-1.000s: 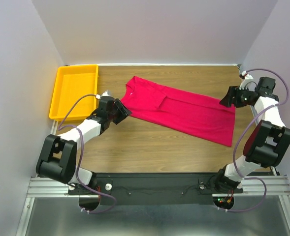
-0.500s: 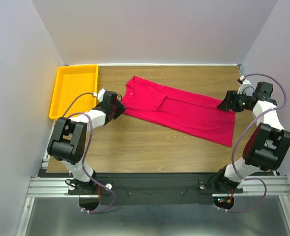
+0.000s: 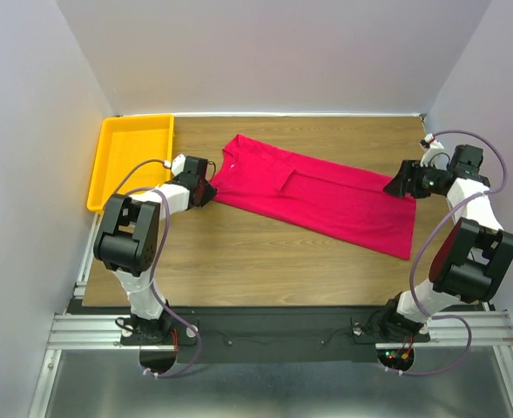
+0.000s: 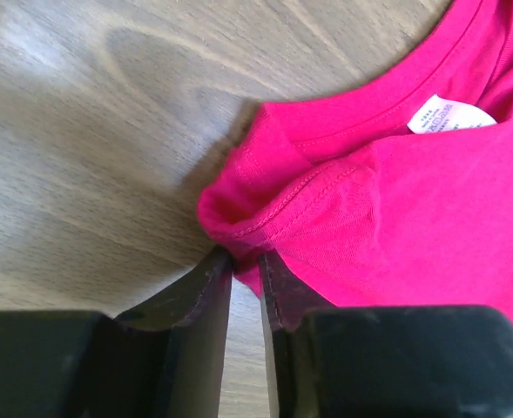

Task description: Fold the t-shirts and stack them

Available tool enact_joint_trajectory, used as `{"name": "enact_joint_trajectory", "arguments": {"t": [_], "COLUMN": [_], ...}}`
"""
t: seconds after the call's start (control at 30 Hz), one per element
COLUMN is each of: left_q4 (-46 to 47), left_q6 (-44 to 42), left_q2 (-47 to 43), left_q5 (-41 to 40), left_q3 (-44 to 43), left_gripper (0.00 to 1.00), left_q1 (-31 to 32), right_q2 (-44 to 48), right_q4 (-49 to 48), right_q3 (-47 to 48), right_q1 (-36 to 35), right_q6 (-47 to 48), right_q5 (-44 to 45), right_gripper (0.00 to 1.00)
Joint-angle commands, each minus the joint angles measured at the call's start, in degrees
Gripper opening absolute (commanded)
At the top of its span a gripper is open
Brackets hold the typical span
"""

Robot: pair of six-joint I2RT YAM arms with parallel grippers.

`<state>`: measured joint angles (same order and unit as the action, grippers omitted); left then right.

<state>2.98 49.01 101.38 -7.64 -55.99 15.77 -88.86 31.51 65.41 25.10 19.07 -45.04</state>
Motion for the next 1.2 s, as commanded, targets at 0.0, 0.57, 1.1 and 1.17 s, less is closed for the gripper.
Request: {"name": "enact_joint_trajectory", "arguments": {"t": [0.0,0.57,1.1,1.17], "left_q4": [-2.0,-13.8,-17.9,-15.0], "left_q6": [-2.4,-15.2,-23.7,-25.2], "left_q2": [0.6,18.0,21.7,17.7], "left_q5": [-2.8,-4.0,4.7,7.4], "left_q3": [-3.9,-33.6,-52.0,-47.7], "left_gripper": [0.29,0.15,0.52,0.56], "left_q1": [-0.8,-5.2,-7.2,-7.1], "right_q2": [1.8,1.5,-1.0,-2.0], "right_q4": [-1.9,-2.2,-1.5,-1.0], "right_q3": [1.0,0.9,-0.1,-0.1], "right_q1": [0.2,0.5,0.2,0.2], "right_q6": [-0.6,-0.4,4.5,5.2], "right_q5": [-1.3,-2.0,-2.6,-1.8], "right_gripper": [0.76,0.76,0.77,0.77]}}
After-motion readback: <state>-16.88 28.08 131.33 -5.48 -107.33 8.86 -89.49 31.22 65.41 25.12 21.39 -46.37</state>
